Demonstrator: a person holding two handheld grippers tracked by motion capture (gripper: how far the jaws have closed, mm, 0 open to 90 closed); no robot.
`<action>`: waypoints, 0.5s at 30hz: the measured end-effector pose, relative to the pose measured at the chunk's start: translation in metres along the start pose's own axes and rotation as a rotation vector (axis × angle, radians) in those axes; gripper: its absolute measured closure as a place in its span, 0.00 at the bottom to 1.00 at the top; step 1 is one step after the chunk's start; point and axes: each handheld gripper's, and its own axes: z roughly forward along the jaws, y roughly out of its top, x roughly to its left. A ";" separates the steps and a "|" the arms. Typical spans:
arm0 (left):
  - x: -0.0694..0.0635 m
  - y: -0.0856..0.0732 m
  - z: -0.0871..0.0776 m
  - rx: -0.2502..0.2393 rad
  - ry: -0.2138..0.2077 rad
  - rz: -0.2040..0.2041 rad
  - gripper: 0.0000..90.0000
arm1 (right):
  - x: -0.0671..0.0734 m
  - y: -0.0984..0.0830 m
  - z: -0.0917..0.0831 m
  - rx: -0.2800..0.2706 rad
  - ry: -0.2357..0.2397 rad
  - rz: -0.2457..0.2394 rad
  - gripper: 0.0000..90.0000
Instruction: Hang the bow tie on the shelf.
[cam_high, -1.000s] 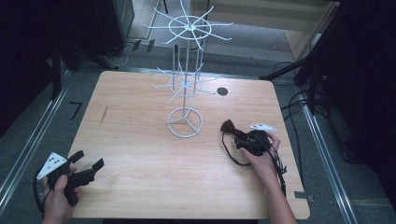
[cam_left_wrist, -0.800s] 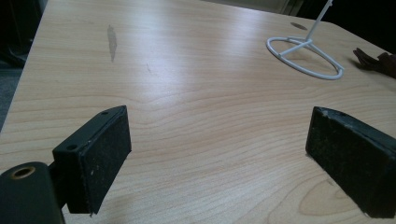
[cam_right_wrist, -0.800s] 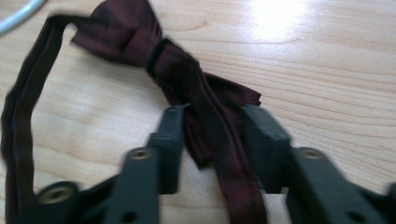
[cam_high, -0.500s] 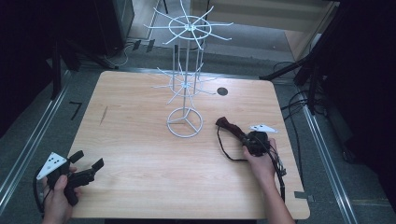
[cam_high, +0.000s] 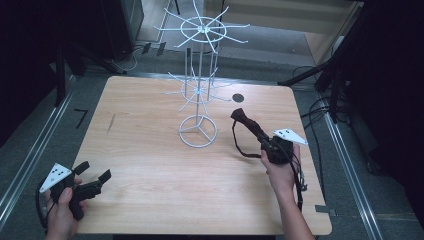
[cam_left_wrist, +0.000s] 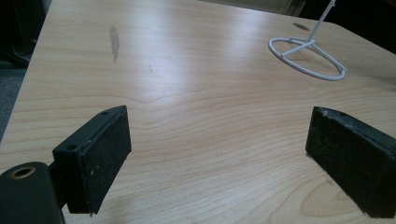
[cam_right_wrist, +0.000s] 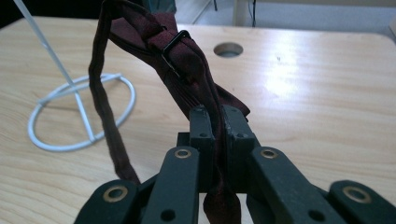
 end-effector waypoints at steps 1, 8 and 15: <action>0.000 0.000 0.000 0.001 0.000 0.001 0.08 | 0.002 0.002 -0.002 -0.011 0.002 -0.002 0.95; 0.000 0.000 0.000 0.003 0.003 0.003 0.08 | 0.009 0.019 -0.016 -0.078 0.013 0.005 0.95; 0.000 0.000 0.000 0.001 0.002 0.005 0.08 | 0.011 0.035 -0.024 -0.132 0.029 0.045 0.95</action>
